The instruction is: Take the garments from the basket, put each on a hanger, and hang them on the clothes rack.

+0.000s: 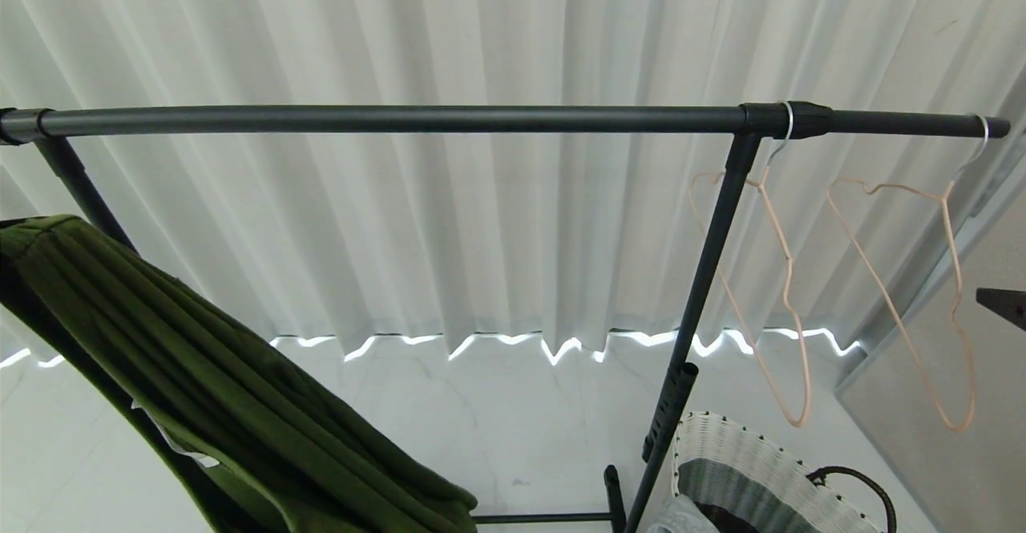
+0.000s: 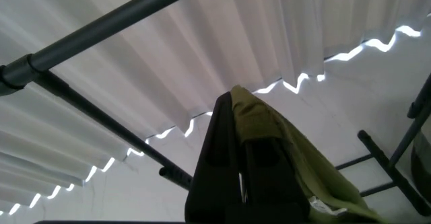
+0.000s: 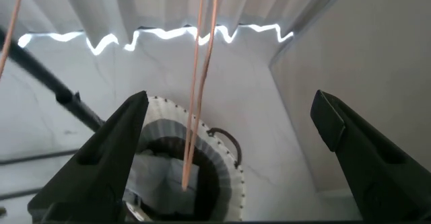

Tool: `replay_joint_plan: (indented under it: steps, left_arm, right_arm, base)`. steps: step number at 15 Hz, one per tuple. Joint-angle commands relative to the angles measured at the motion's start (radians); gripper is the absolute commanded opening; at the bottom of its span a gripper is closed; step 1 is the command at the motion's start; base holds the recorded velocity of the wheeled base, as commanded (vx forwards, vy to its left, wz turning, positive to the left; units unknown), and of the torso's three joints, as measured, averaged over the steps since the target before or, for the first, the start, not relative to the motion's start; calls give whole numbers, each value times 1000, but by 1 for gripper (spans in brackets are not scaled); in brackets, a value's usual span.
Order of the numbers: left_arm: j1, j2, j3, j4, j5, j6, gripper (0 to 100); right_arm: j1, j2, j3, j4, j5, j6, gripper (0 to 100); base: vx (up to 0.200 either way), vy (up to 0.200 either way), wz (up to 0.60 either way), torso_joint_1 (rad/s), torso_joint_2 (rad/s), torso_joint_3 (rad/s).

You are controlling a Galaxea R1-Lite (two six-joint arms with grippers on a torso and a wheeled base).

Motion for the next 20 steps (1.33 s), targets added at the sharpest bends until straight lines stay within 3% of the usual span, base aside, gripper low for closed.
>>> replay_joint_plan:
  steps: [1,8,17,18,20]
  left_arm:
    - [0,2,5,0,1,1,0]
    - [0,-4,18,0,1,0,0]
    - [0,-3,31,0,1,0,0]
    - [0,-3,31,0,1,0,0]
    - [0,-4,31,0,1,0,0]
  right_arm:
    - [-53,125,-1,-49,22,13,100]
    - [-57,369,-2,-216,15,25,100]
    - [-54,406,-7,-249,15,63,100]
    - [-54,406,-5,-247,15,65,0]
    - [-54,406,-7,-247,15,65,0]
  base:
    - [0,0,0,0,0,0]
    - [0,0,0,0,0,0]
    - [0,0,0,0,0,0]
    - [0,0,0,0,0,0]
    - [0,0,0,0,0,0]
